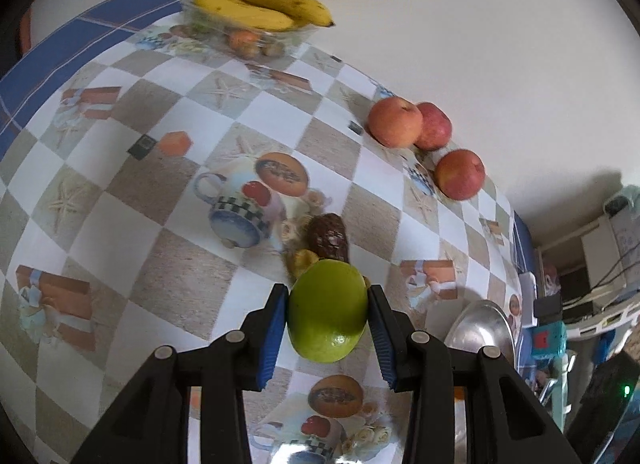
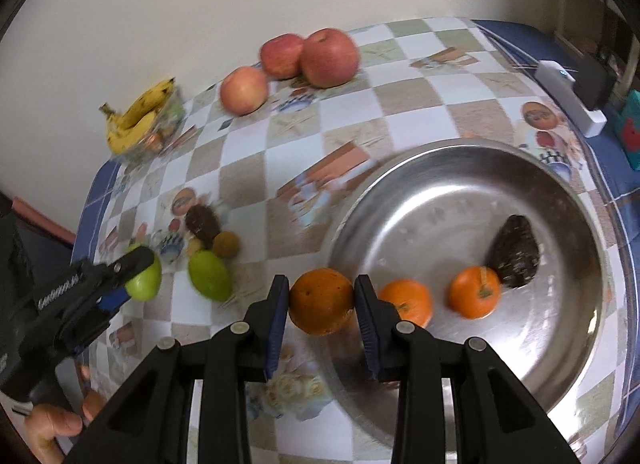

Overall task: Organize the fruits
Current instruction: 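Carry green fruit and tangerine into the steel bowl while both grippers open to release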

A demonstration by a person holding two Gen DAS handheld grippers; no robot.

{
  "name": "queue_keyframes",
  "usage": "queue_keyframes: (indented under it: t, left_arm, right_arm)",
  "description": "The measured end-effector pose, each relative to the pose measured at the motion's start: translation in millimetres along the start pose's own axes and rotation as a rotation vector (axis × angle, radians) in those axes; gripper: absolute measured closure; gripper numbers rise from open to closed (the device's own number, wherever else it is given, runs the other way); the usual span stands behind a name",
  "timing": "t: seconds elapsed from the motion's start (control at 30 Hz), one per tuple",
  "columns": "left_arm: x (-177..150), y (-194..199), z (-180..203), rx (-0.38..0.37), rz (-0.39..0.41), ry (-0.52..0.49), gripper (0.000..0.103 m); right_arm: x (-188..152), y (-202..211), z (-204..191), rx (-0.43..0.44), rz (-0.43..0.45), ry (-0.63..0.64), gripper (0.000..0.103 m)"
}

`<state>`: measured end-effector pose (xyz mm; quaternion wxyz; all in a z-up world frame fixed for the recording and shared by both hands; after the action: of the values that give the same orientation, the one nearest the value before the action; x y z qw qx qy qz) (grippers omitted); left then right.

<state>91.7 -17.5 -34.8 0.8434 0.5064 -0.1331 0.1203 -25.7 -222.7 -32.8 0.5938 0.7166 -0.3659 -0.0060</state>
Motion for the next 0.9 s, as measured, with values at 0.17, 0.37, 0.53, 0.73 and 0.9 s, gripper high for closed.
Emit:
queue_keyframes:
  t: [0.17, 0.37, 0.53, 0.73, 0.9]
  left_arm:
    - [-8.6, -4.6, 25.5, -0.020, -0.012, -0.073, 0.061]
    - [-31.8, -16.8, 71.1, -0.067, -0.055, -0.204, 0.061]
    - [-59.4, -34.1, 121.0, -0.124, -0.086, -0.356, 0.061]
    - [-79.1, -57.3, 159.3, -0.120, -0.091, -0.492, 0.060]
    - [-86.3, -73.8, 171.5, -0.102, -0.102, -0.567, 0.060]
  right_arm:
    - [11.3, 2.5, 29.3, -0.032, 0.019, -0.075, 0.068]
    - [24.7, 15.1, 67.6, -0.092, 0.066, -0.157, 0.068]
    - [29.6, 21.0, 94.8, -0.092, 0.093, -0.234, 0.068]
    - [31.6, 18.1, 94.5, -0.084, 0.098, -0.227, 0.068]
    - [36.1, 11.7, 89.9, -0.064, 0.120, -0.191, 0.068]
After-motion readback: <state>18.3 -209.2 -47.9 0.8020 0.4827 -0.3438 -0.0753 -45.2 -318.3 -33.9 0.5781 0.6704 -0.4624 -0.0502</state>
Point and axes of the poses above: each gripper's, at about its wrist camera, not at the fingertips, and y roughly against the way its jaws point, z to its right, x to its top, the point moved 4 cm from there along -y, roughly the way its jaws point
